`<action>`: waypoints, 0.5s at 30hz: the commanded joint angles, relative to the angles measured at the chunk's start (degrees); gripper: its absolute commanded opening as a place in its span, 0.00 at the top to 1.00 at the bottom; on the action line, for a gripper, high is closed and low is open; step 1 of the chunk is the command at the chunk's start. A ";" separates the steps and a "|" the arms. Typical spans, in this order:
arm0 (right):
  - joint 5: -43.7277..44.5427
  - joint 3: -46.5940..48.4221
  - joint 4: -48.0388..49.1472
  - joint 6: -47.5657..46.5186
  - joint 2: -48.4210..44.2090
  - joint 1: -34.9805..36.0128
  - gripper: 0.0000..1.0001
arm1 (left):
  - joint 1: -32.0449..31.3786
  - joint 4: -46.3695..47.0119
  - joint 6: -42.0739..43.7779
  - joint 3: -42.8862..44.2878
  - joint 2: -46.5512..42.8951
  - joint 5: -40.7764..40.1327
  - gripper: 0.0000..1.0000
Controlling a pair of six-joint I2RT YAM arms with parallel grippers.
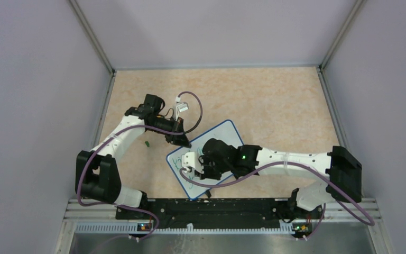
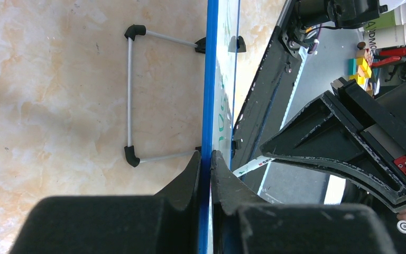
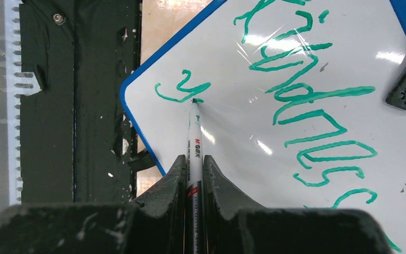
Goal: Write a sentence on the whiteboard
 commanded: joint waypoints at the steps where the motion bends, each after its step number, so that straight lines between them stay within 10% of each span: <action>1: 0.18 -0.87 -1.27 -1.22 -0.63 -0.32 1.00 | -1.51 0.05 1.21 -2.28 1.36 -6.21 1.00; 15: 4.03 -0.48 -1.89 -0.83 -2.37 -2.12 1.00 | -1.51 0.08 1.16 -2.26 1.63 -6.27 1.00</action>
